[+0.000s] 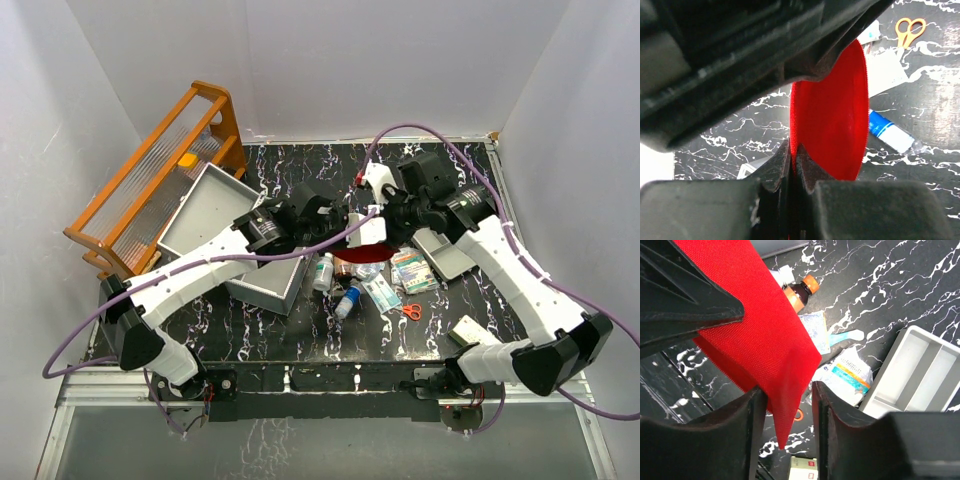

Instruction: Organize the medicine kit

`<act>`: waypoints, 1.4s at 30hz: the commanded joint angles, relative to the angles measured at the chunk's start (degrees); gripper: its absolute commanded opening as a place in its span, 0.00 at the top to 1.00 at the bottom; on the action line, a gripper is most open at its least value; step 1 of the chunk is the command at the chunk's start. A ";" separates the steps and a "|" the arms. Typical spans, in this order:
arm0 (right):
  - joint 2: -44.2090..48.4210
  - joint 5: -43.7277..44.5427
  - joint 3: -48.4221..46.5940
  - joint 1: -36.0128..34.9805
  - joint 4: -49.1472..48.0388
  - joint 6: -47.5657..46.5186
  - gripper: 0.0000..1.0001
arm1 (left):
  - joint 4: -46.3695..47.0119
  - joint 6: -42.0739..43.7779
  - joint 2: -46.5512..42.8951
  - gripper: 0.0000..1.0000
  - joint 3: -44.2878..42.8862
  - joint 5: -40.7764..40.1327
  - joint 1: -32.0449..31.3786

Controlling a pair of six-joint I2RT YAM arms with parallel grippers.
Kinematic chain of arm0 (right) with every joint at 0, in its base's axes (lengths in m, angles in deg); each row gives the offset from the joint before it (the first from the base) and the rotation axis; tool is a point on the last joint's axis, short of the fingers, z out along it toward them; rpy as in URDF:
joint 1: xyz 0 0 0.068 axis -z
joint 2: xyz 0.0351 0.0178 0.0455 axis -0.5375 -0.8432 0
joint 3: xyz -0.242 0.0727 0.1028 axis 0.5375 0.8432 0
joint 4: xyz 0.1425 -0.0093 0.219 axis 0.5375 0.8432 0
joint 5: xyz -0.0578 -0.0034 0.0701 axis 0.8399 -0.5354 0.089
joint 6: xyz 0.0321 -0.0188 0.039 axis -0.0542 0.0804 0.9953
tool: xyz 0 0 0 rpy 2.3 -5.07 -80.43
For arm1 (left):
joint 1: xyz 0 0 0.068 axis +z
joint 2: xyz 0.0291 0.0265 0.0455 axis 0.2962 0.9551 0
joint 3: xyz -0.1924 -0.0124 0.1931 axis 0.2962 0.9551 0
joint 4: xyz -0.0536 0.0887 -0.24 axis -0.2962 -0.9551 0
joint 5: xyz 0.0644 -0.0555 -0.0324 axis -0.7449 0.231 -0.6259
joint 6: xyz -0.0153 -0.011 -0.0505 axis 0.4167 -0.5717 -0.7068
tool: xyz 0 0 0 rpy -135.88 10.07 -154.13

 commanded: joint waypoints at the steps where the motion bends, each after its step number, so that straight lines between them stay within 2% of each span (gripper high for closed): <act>1: 6.91 1.71 1.15 -0.17 -4.45 2.31 0.51 | 2.15 -4.50 -4.48 1.00 1.45 2.04 -0.48; 3: 10.82 3.07 3.30 -0.20 -5.80 3.11 0.43 | 4.26 -6.51 -5.87 1.00 3.24 1.92 -0.44; 11: 20.00 7.19 6.93 -0.15 -9.36 9.09 0.32 | 12.14 -16.85 -9.84 1.00 9.41 -0.38 -0.22; 18: 22.83 16.18 9.53 -0.20 -17.55 25.21 0.31 | 15.57 -27.71 -9.32 1.00 11.46 -7.79 0.53; 25: 26.20 25.45 14.07 -0.21 -23.94 41.95 0.33 | 18.66 -43.67 -9.14 1.00 11.05 -12.99 2.55; 30: 29.48 30.03 17.41 -0.21 -29.07 49.49 0.33 | 15.26 -56.10 -6.96 1.00 8.82 -12.45 6.97; 34: 29.40 30.65 19.14 -0.17 -29.41 53.07 0.32 | 14.03 -66.38 -5.86 1.00 8.78 -4.20 12.90; 36: 28.11 30.01 20.25 -0.16 -27.59 54.93 0.31 | 15.57 -70.07 -6.47 1.00 10.37 -2.75 13.74; 39: 25.02 30.78 21.74 -0.20 -24.11 57.76 0.31 | 17.09 -72.30 -7.44 1.00 11.91 -1.46 14.38; 42: 21.44 30.38 24.43 -0.20 -23.02 56.50 0.33 | 15.67 -73.16 -8.43 1.00 12.73 -5.40 14.58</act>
